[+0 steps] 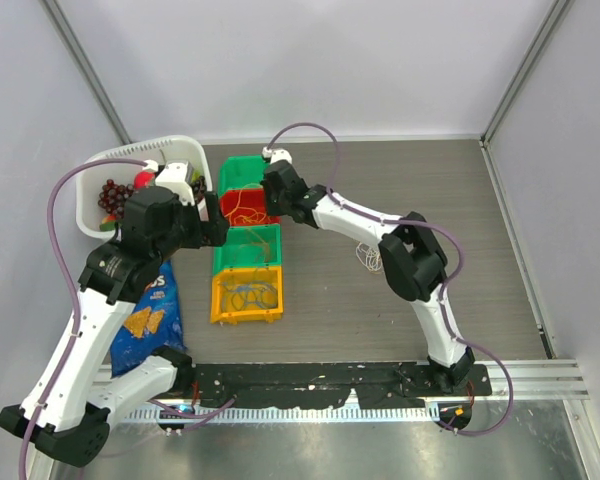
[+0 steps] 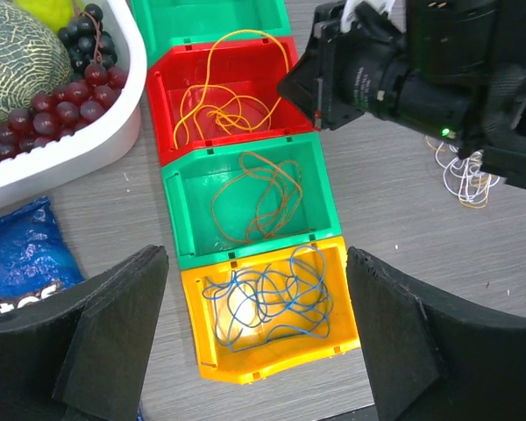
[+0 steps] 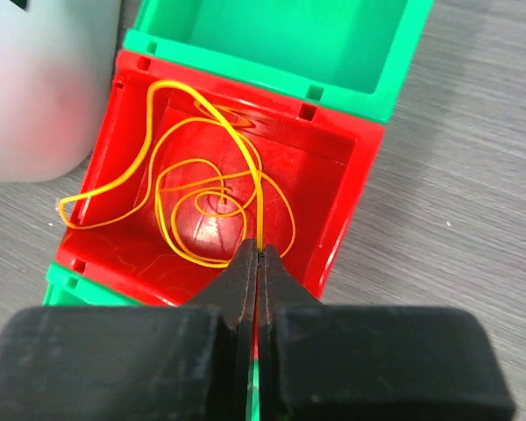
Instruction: Untangle the cables
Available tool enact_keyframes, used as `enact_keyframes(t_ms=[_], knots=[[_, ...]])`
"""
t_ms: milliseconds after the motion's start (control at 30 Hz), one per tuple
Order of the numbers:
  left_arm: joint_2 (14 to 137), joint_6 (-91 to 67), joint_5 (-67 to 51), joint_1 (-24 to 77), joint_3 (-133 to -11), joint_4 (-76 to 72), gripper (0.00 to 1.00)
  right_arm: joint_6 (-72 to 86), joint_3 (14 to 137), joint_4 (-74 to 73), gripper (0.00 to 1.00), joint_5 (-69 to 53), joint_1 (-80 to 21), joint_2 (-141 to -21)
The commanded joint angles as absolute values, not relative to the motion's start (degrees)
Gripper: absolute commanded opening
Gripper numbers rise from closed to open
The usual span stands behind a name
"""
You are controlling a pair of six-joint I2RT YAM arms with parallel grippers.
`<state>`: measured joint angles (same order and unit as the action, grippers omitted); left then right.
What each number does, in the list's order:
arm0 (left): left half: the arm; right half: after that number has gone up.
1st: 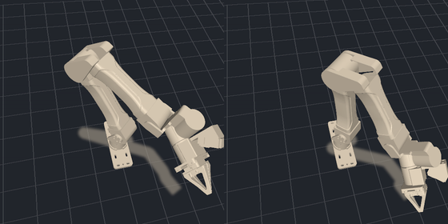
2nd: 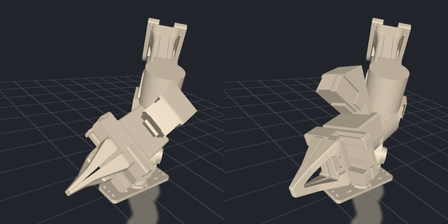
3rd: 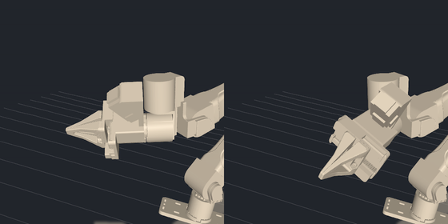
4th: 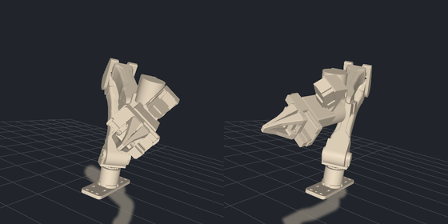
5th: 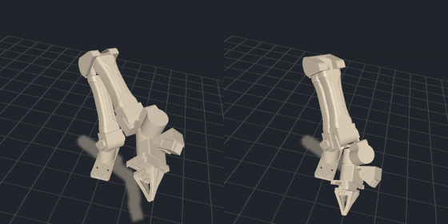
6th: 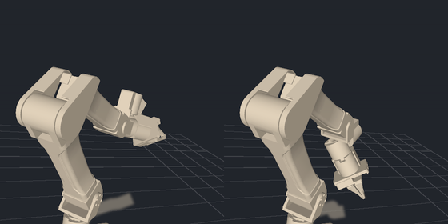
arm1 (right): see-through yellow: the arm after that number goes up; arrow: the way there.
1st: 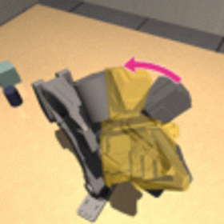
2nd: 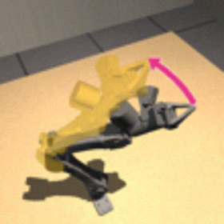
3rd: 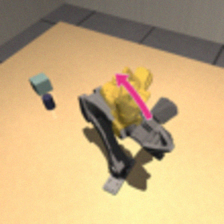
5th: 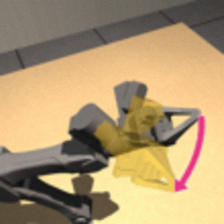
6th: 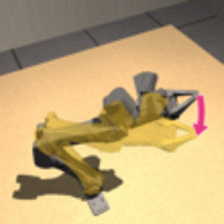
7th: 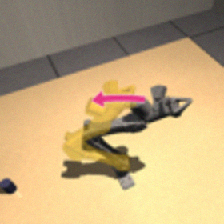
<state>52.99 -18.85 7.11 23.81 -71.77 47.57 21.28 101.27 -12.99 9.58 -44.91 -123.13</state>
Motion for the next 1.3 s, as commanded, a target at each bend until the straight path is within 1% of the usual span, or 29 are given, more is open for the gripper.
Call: enact_keyframes(t_ms=[0,133,200,267,333,367,400,500,533,567,600,633,667,700,733,767,800,833,867,900,1000,1133,1167,1200,1267], knots=[[52.12,-18.11,8.44,23.55,-71.54,46.76,0.86,22.14,107.66,-14.67,0.01,10.11,-46.14,-125.76],[52.03,-18.02,8.35,23.47,-71.63,46.32,0.87,22.41,110.56,-19.94,0.01,12.38,-47.20,-126.91],[51.86,-18.02,8.09,23.55,-71.63,45.36,0.88,22.24,112.41,-23.10,0.03,14.23,-47.72,-126.83],[51.77,-18.45,7.65,23.55,-71.37,43.95,0.88,21.71,112.85,-24.69,0.17,14.94,-47.90,-125.95],[51.85,-19.24,7.12,23.47,-71.02,42.54,0.88,21.45,113.72,-26.19,0.42,15.20,-47.99,-124.64],[51.77,-19.94,6.77,23.47,-70.75,41.84,0.88,21.45,114.17,-27.93,0.48,15.55,-47.90,-124.19],[51.68,-20.56,6.33,23.55,-70.58,41.57,0.88,21.45,115.91,-28.99,0.58,15.56,-47.99,-123.58],[50.81,-22.76,2.31,23.55,-68.48,39.39,0.90,22.32,117.87,-35.75,0.65,16.43,-47.81,-121.48],[50.37,-23.20,0.37,23.47,-67.25,38.07,0.90,22.76,114.99,-36.38,0.66,17.31,-47.46,-120.33],[49.93,-23.99,-2.43,23.47,-66.02,36.75,0.90,22.76,111.83,-35.26,0.67,18.27,-47.55,-116.32],[49.31,-25.13,-4.20,23.55,-64.44,35.00,0.90,22.76,105.45,-32.20,0.69,19.41,-47.37,-114.10],[48.70,-26.27,-6.31,23.55,-63.03,33.15,0.90,22.94,101.47,-30.60,0.71,20.47,-46.94,-109.04],[48.17,-27.85,-8.42,23.55,-61.36,31.57,0.90,23.46,95.60,-29.02,0.71,23.26,-46.50,-106.11],[47.73,-29.86,-11.40,23.55,-59.52,29.12,0.90,25.03,91.80,-28.39,0.72,24.07,-44.93,-101.65],[47.72,-31.45,-13.51,23.64,-58.37,27.35,0.90,26.09,85.06,-26.82,0.71,23.99,-43.61,-98.99],[47.81,-34.25,-15.62,23.73,-57.05,25.94,0.90,28.71,78.81,-26.11,0.70,23.47,-39.94,-94.18],[47.99,-36.28,-17.04,24.08,-55.56,24.10,0.90,30.31,75.10,-24.71,0.70,20.94,-37.99,-92.22],[48.16,-37.95,-17.66,24.87,-54.24,22.52,0.90,33.54,68.45,-23.91,0.67,19.53,-33.53,-88.02],[48.25,-39.53,-17.75,26.09,-52.92,20.76,0.90,35.14,65.94,-23.12,0.66,16.81,-31.57,-86.33],[48.69,-40.68,-17.58,27.58,-52.04,19.35,0.90,36.37,60.87,-22.59,0.65,16.00,-28.59,-82.74],[51.32,-41.49,-14.70,35.13,-51.33,17.84,0.90,36.48,52.84,-20.05,0.66,13.98,-25.76,-75.87],[57.72,-40.96,-6.53,46.73,-52.29,16.18,0.90,33.85,45.97,-16.71,0.66,10.91,-21.19,-73.65],[58.79,-41.04,-5.29,47.98,-52.73,16.17,0.90,32.88,44.23,-13.65,0.65,8.72,-21.01,-73.65],[61.06,-40.96,-3.62,50.51,-53.34,16.08,0.89,30.43,43.95,-12.75,0.63,8.44,-20.92,-74.52],[64.41,-39.47,-0.46,53.34,-55.18,16.26,0.87,27.97,43.86,-10.91,0.61,8.35,-20.92,-76.54]])
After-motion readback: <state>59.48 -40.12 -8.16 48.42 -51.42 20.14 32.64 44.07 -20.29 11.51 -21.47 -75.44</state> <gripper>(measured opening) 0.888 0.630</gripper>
